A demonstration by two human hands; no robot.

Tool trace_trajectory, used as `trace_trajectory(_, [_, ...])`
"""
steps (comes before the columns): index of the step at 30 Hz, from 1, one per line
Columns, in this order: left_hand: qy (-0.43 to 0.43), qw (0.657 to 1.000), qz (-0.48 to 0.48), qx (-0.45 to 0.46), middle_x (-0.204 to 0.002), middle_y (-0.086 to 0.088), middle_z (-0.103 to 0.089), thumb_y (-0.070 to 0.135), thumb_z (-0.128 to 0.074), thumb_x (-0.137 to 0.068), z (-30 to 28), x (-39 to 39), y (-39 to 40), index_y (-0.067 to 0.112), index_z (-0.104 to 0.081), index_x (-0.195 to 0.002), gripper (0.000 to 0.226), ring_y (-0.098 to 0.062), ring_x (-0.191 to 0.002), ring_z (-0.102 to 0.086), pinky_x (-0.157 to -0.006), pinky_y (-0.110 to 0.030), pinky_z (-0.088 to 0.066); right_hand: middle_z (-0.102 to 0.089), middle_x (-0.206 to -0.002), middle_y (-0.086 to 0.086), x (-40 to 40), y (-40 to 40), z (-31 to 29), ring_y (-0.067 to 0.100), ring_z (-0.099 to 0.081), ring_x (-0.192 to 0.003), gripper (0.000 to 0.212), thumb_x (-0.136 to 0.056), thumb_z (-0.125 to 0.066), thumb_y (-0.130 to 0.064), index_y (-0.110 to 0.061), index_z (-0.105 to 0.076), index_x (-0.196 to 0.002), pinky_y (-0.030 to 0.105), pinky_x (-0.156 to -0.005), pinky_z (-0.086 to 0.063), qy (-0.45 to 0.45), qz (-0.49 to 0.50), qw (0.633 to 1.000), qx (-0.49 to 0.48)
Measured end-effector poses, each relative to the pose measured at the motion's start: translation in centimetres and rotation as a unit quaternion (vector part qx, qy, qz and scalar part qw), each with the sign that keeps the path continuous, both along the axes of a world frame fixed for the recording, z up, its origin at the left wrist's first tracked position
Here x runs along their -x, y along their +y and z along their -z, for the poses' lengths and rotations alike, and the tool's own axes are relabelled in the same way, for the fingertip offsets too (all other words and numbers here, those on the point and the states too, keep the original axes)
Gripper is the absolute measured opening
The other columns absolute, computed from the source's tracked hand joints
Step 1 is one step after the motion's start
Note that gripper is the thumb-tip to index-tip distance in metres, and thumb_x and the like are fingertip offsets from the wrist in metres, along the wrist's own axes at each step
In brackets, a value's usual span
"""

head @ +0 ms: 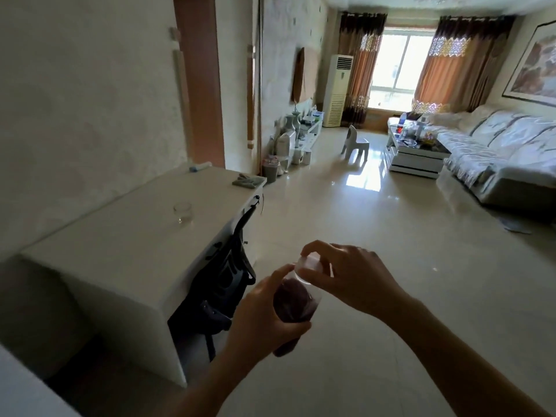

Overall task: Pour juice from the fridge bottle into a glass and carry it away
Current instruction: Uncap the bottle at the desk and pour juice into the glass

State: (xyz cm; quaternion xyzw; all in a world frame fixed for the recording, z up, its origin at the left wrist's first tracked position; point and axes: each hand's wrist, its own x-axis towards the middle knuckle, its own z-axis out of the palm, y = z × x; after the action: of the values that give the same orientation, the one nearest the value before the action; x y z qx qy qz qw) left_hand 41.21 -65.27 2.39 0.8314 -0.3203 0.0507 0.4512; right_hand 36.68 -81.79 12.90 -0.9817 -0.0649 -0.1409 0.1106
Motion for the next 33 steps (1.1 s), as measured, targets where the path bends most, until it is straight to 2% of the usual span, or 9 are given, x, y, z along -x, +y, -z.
trace_trajectory(4, [0.001,0.997,-0.071,-0.009,-0.114,0.015,-0.06,0.054,-0.081,-0.056,-0.5,-5.2,-3.4,0.048,-0.033,-0.132,0.09,-0.004,-0.1,-0.059,-0.09,-0.024,-0.052,-0.056,-0.072,-0.014,-8.0,-3.8,-0.3,0.005,-0.052,-0.056,0.052,-0.08,-0.029,-0.069,-0.031,-0.05,-0.108,0.024,-0.067,-0.045,-0.004,-0.064,0.997,0.032])
trace_trajectory(8, [0.015,0.99,-0.139,-0.014,-0.12,0.011,-0.06,0.06,-0.079,-0.054,-0.4,-10.5,-5.0,0.046,-0.033,-0.132,0.091,-0.008,-0.106,-0.058,-0.092,-0.029,-0.052,-0.068,-0.087,-0.009,-15.8,-5.2,0.3,0.009,-0.061,-0.067,0.06,-0.077,-0.023,-0.075,-0.03,-0.05,-0.108,0.032,-0.081,-0.048,-0.014,-0.127,0.992,0.01])
trace_trajectory(11, [0.017,0.982,-0.187,-0.018,-0.116,0.014,-0.06,0.063,-0.077,-0.052,-0.3,-14.6,-5.3,0.049,-0.034,-0.126,0.087,-0.008,-0.104,-0.058,-0.09,-0.03,-0.052,-0.069,-0.084,-0.008,-21.4,-5.2,0.9,0.011,-0.062,-0.071,0.058,-0.079,-0.024,-0.075,-0.029,-0.051,-0.104,0.035,-0.083,-0.045,-0.04,-0.163,0.986,0.016])
trace_trajectory(17, [0.001,0.964,-0.263,-0.032,-0.114,0.018,-0.061,0.056,-0.081,-0.054,0.7,-25.0,-6.2,0.042,-0.038,-0.128,0.086,-0.003,-0.102,-0.058,-0.083,-0.006,-0.041,-0.067,-0.075,-0.009,-33.7,-5.0,1.8,0.011,-0.06,-0.065,0.051,-0.081,-0.03,-0.07,-0.026,-0.052,-0.098,0.038,-0.087,-0.04,-0.052,-0.202,0.978,0.015])
trace_trajectory(20, [-0.001,0.959,-0.283,-0.026,-0.114,0.016,-0.06,0.057,-0.081,-0.054,0.7,-30.3,-7.1,0.041,-0.038,-0.126,0.086,-0.004,-0.102,-0.058,-0.085,-0.013,-0.045,-0.068,-0.074,-0.005,-39.5,-4.9,1.9,0.014,-0.06,-0.062,0.048,-0.083,-0.034,-0.066,-0.023,-0.051,-0.096,0.038,-0.088,-0.039,-0.05,-0.196,0.979,0.016])
trace_trajectory(23, [-0.009,0.955,-0.296,-0.018,-0.114,0.015,-0.061,0.057,-0.081,-0.053,0.4,-35.1,-7.8,0.044,-0.035,-0.127,0.088,-0.006,-0.101,-0.059,-0.088,-0.027,-0.051,-0.063,-0.069,-0.006,-45.1,-5.2,1.5,0.014,-0.058,-0.06,0.047,-0.083,-0.033,-0.064,-0.022,-0.052,-0.092,0.036,-0.082,-0.042,-0.048,-0.212,0.976,0.01])
trace_trajectory(27, [-0.002,0.947,-0.321,-0.011,-0.118,0.015,-0.061,0.053,-0.082,-0.055,0.0,-40.3,-7.5,0.042,-0.034,-0.132,0.091,-0.004,-0.104,-0.058,-0.088,-0.026,-0.052,-0.056,-0.065,0.0,-51.6,-4.8,1.6,0.014,-0.05,-0.055,0.039,-0.085,-0.042,-0.053,-0.015,-0.053,-0.088,0.032,-0.062,-0.048,-0.045,-0.286,0.957,-0.015])
trace_trajectory(30, [-0.006,0.936,-0.351,-0.009,-0.115,0.015,-0.062,0.051,-0.082,-0.055,0.2,-43.5,-6.9,0.04,-0.037,-0.131,0.089,-0.003,-0.1,-0.06,-0.087,-0.025,-0.053,-0.049,-0.065,-0.002,-56.0,-3.8,2.0,0.006,-0.035,-0.053,0.028,-0.086,-0.054,-0.042,-0.014,-0.051,-0.087,0.024,-0.052,-0.037,-0.023,-0.338,0.94,-0.033])
trace_trajectory(33, [0.014,0.923,-0.384,0.002,-0.115,0.017,-0.062,0.053,-0.08,-0.055,0.5,-46.6,-6.8,0.042,-0.036,-0.131,0.088,-0.003,-0.1,-0.059,-0.087,-0.025,-0.053,-0.043,-0.068,-0.009,-60.7,-3.2,2.4,0.006,-0.038,-0.058,0.023,-0.081,-0.049,-0.048,-0.026,-0.043,-0.083,0.02,-0.054,-0.033,0.039,-0.384,0.921,-0.056])
